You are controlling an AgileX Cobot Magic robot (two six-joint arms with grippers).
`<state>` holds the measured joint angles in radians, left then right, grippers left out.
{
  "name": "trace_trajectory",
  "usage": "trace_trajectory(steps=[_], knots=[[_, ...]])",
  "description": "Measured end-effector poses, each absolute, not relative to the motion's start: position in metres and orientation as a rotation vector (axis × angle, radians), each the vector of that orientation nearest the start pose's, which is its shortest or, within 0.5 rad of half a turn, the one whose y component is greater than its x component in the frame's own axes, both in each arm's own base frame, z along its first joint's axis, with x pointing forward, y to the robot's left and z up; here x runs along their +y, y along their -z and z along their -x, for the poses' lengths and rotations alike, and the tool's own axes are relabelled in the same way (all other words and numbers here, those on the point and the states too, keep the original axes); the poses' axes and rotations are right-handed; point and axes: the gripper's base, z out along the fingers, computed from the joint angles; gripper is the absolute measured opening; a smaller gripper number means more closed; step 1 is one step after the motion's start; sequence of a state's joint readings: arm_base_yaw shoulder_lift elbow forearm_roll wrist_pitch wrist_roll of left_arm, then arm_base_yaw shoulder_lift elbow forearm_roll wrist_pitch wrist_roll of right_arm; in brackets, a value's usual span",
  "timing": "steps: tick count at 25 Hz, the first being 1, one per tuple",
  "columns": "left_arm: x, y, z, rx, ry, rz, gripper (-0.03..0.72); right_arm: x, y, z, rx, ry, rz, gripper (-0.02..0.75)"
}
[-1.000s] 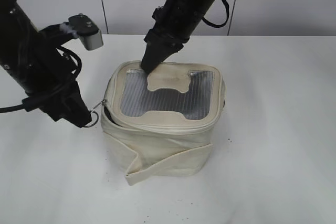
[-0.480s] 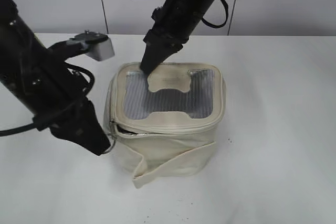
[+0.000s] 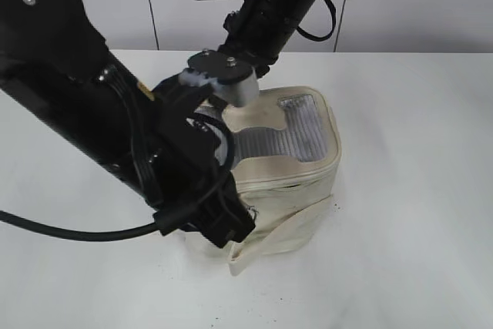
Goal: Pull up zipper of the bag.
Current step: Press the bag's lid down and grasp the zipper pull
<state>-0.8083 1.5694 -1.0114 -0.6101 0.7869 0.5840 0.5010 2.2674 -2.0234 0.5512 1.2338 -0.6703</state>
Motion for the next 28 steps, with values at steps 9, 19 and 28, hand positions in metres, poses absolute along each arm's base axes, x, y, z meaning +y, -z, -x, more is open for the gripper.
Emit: trace_trajectory(steps=[9,19,28], knots=[[-0.252,-0.228,-0.184,2.553,0.753,-1.205,-0.002,0.269,-0.22,-0.4,2.46,-0.741,1.399,0.033],[-0.261,-0.233,-0.183,2.651,0.78,-0.931,-0.003,0.268,-0.22,-0.401,2.462,-0.729,1.397,0.032],[-0.29,-0.225,-0.173,2.582,0.786,-1.005,-0.003,0.267,-0.22,-0.401,2.464,-0.731,1.394,0.032]])
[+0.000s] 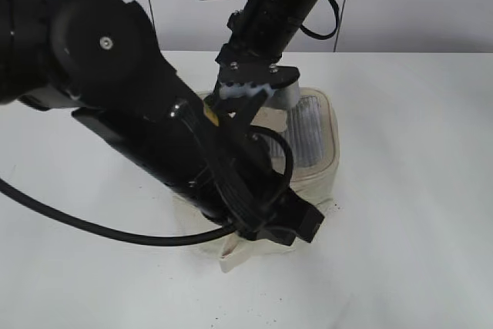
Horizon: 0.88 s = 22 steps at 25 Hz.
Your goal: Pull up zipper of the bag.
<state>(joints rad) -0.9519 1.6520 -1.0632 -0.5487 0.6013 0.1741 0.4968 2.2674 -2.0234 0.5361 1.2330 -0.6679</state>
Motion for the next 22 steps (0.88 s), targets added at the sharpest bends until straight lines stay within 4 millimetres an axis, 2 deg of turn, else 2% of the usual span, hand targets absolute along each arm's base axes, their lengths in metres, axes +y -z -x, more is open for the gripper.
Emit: trace_trajectory(steps=[11,14,16,20,22], knots=[[-0.266,-0.234,-0.18,2.634,0.688,-1.087,-0.003,0.267,-0.22,-0.402,2.471,-0.731,1.384,0.032],[-0.265,-0.234,-0.179,2.645,0.683,-1.102,0.025,0.267,-0.22,-0.402,2.491,-0.735,1.358,0.041],[-0.262,-0.236,-0.178,2.646,0.661,-1.132,0.085,0.266,-0.22,-0.402,2.505,-0.737,1.336,0.094],[-0.251,-0.251,-0.176,2.567,0.56,-1.215,0.269,0.264,-0.22,-0.405,2.544,-0.719,1.272,0.356],[-0.244,-0.26,-0.176,2.505,0.503,-1.245,0.328,0.261,-0.219,-0.406,2.575,-0.688,1.243,0.468]])
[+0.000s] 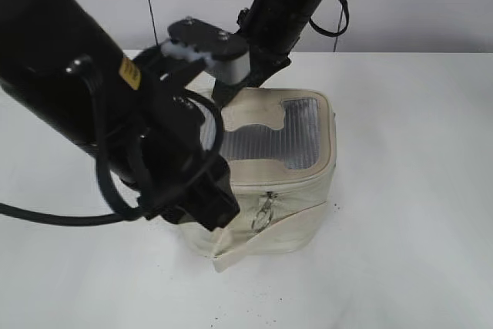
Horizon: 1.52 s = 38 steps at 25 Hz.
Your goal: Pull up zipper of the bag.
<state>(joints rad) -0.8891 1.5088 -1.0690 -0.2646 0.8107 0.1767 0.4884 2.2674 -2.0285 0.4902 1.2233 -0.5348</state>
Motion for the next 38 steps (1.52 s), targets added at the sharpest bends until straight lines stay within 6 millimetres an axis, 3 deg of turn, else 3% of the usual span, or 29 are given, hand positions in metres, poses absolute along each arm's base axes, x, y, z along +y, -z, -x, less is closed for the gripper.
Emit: trace_trajectory(steps=[3,7,13,17,22,27,34,38], knots=[[-0.236,-0.274,-0.179,2.406,0.443,-1.25,0.359,0.257,-0.223,-0.407,2.598,-0.613,1.221,0.526],[-0.226,-0.286,-0.198,2.366,0.431,-1.141,0.37,0.244,-0.243,-0.408,2.575,-0.533,1.198,0.54],[-0.204,-0.309,-0.25,2.315,0.397,-0.892,0.385,0.201,-0.272,-0.421,2.58,-0.5,1.015,0.543],[-0.201,-0.307,-0.286,2.308,0.387,-0.857,0.386,0.171,-0.287,-0.427,2.598,-0.488,0.878,0.531],[-0.22,-0.295,-0.321,2.291,0.451,-0.909,0.386,0.142,-0.293,-0.413,2.649,-0.478,0.8,0.503],[-0.247,-0.281,-0.349,2.278,0.568,-1.013,0.393,0.119,-0.28,-0.387,2.759,-0.518,0.729,0.501],[-0.28,-0.257,-0.367,2.267,0.817,-1.19,0.403,0.078,-0.26,-0.345,2.875,-0.619,0.595,0.501],[-0.288,-0.244,-0.374,2.291,0.883,-1.239,0.404,0.069,-0.245,-0.327,2.9,-0.621,0.554,0.501]])
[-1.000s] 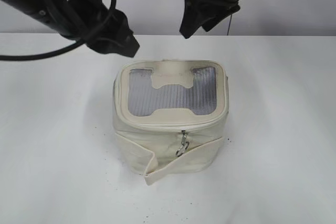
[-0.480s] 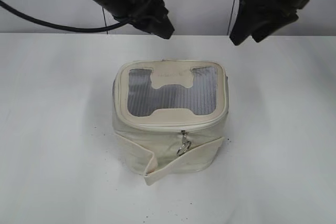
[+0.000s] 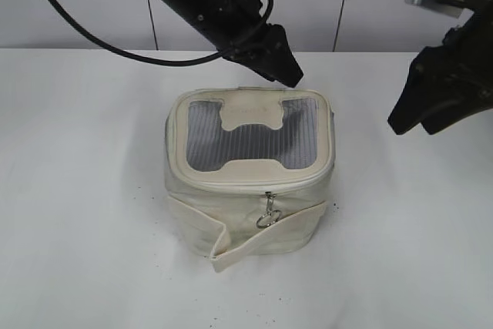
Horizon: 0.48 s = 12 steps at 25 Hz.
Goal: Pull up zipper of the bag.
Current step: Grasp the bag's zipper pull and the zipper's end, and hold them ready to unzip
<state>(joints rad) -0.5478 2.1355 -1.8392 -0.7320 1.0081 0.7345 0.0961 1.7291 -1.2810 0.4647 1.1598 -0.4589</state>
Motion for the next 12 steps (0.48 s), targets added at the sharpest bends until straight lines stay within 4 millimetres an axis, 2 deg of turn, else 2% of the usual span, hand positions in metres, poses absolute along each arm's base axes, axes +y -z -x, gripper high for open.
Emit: trace_trajectory(steps=[4,9,11,12], knots=[[-0.292,-0.236,-0.375,2.321,0.923,-1.292,0.404,0.07,-0.226,-0.318,2.917,-0.652,0.508,0.501],[-0.296,-0.219,-0.376,2.361,0.947,-1.317,0.403,0.072,-0.221,-0.316,2.913,-0.689,0.463,0.501],[-0.297,-0.217,-0.377,2.363,0.95,-1.312,0.38,0.072,-0.221,-0.317,2.904,-0.695,0.465,0.501],[-0.297,-0.217,-0.376,2.362,0.949,-1.313,0.343,0.072,-0.221,-0.317,2.896,-0.693,0.477,0.501]])
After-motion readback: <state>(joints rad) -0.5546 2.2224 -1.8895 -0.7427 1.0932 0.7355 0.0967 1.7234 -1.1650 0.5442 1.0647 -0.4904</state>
